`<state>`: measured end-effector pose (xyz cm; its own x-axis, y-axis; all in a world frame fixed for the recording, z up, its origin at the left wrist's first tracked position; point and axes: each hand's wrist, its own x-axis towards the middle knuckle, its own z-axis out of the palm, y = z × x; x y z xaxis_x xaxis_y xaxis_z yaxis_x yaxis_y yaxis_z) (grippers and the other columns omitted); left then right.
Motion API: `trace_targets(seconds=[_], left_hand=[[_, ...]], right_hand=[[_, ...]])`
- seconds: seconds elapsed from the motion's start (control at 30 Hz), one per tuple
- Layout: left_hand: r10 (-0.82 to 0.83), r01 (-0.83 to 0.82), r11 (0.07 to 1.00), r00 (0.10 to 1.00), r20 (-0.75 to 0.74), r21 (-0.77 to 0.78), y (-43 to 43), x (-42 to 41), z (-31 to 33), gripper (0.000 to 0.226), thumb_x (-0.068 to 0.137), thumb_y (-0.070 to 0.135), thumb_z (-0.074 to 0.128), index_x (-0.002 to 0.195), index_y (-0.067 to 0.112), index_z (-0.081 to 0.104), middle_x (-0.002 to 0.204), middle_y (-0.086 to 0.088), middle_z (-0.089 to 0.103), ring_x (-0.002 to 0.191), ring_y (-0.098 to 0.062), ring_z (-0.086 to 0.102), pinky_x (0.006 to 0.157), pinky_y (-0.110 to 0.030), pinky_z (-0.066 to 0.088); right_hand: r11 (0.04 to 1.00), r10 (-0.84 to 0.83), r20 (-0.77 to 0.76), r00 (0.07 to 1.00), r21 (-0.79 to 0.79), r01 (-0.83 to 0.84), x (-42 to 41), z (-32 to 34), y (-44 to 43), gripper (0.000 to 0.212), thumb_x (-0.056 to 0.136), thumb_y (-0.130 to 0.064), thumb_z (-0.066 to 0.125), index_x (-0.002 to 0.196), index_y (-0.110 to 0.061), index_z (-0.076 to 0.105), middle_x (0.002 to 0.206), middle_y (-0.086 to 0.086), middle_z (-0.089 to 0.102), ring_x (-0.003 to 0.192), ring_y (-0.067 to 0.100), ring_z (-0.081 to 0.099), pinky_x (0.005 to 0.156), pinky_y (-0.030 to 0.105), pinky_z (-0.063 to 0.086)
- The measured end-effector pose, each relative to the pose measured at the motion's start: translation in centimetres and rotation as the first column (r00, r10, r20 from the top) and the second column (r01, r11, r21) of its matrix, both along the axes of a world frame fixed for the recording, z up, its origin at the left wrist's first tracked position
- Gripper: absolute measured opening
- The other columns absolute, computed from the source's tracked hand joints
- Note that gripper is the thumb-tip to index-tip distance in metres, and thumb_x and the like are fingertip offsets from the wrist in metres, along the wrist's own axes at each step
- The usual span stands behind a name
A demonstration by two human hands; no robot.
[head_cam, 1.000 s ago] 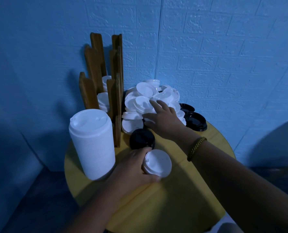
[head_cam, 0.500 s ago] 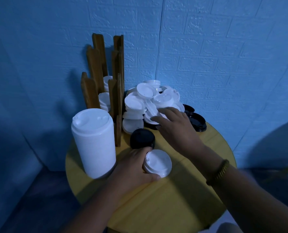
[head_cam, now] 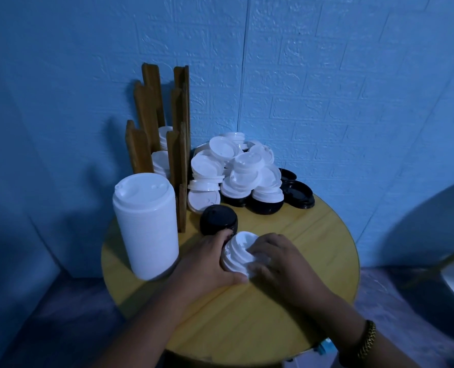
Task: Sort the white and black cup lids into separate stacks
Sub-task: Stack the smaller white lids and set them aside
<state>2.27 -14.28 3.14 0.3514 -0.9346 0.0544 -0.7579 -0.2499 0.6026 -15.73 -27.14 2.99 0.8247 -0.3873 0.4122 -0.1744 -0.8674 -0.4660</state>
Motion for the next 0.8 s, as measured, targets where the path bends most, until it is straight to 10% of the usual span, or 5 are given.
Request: trace_targets(seconds=[0.17,0.5,0.8], left_hand=[[-0.001,0.001,1.0,1.0,0.007,0.008,0.0,-0.2,0.2,0.109,0.071,0.059,0.085,0.157,0.038,0.021,0.155,0.012,0.039,0.137,-0.008,0.04,0.097,-0.023,0.035],[-0.023,0.022,0.999,0.999,0.026,0.032,-0.3,0.0,0.0,0.112,0.071,0.062,0.082,0.159,0.038,0.016,0.159,0.01,0.034,0.14,-0.009,0.036,0.101,-0.024,0.037],[-0.026,0.026,1.0,0.999,0.046,0.013,-0.3,0.2,-0.2,0.112,0.069,0.07,0.079,0.157,0.038,0.019,0.154,0.01,0.038,0.137,-0.01,0.04,0.104,-0.028,0.042]], right_hand=[[0.933,0.088,-0.066,0.994,0.355,-0.059,0.4,0.4,0.0,0.02,0.088,-0.043,0.069,0.105,-0.047,0.058,0.152,-0.017,0.033,0.14,0.002,0.032,0.111,0.033,0.038],[0.996,-0.052,-0.245,0.968,0.061,0.069,1.7,1.4,-0.2,0.07,0.083,-0.068,0.062,0.141,-0.033,0.046,0.134,-0.018,0.044,0.113,0.004,0.046,0.089,0.023,0.045],[0.988,0.084,-0.364,0.927,0.15,-0.031,1.9,2.0,-1.7,0.073,0.081,-0.067,0.058,0.147,-0.039,0.041,0.152,-0.017,0.035,0.133,0.005,0.041,0.108,0.033,0.041]])
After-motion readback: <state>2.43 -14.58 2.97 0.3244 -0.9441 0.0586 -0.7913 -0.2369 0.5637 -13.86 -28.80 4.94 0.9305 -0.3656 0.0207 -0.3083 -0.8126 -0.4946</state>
